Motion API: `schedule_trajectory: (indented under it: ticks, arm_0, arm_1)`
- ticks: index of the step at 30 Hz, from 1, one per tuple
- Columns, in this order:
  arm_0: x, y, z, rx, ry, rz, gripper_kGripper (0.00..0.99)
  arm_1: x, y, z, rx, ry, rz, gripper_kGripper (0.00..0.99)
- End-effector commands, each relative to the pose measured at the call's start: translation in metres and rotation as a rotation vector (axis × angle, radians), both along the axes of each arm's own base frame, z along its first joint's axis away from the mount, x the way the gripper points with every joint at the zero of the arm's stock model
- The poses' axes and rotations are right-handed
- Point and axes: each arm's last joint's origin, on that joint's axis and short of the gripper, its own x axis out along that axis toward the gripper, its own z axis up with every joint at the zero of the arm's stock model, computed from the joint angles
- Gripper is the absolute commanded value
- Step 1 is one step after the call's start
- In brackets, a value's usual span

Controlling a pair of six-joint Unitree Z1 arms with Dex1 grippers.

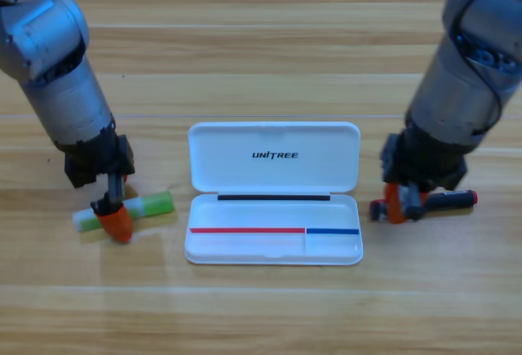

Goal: Clean up eraser and pencils

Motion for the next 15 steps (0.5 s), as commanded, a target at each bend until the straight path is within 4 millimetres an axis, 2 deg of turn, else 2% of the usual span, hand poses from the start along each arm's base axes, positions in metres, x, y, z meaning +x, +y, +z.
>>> schedule_trajectory:
  ticks: [1, 5, 8, 10, 12, 15]
  arm_0:
    - [-0.004, -0.004, -0.028, 0.039, 0.049, -0.023, 0.92]
    - [-0.005, -0.003, -0.03, 0.039, 0.051, -0.028, 0.788]
    - [-0.005, -0.003, -0.029, 0.047, 0.047, -0.044, 0.578]
    - [-0.005, -0.003, -0.03, 0.051, 0.046, -0.071, 0.336]
    - [-0.003, -0.003, -0.028, 0.058, 0.037, -0.08, 0.0]
    - [-0.006, -0.001, -0.022, 0.059, 0.023, -0.075, 0.0]
  arm_1:
    - [-0.013, 0.031, -0.02, -0.021, 0.052, 0.092, 0.0]
    - [-0.016, 0.039, -0.024, -0.016, 0.063, 0.11, 0.0]
    - [-0.016, 0.044, -0.029, -0.015, 0.079, 0.115, 0.0]
    - [-0.015, 0.048, -0.032, -0.017, 0.08, 0.118, 0.0]
    - [-0.014, 0.052, -0.034, -0.018, 0.081, 0.121, 0.0]
    - [-0.009, 0.057, -0.042, -0.037, 0.073, 0.118, 0.0]
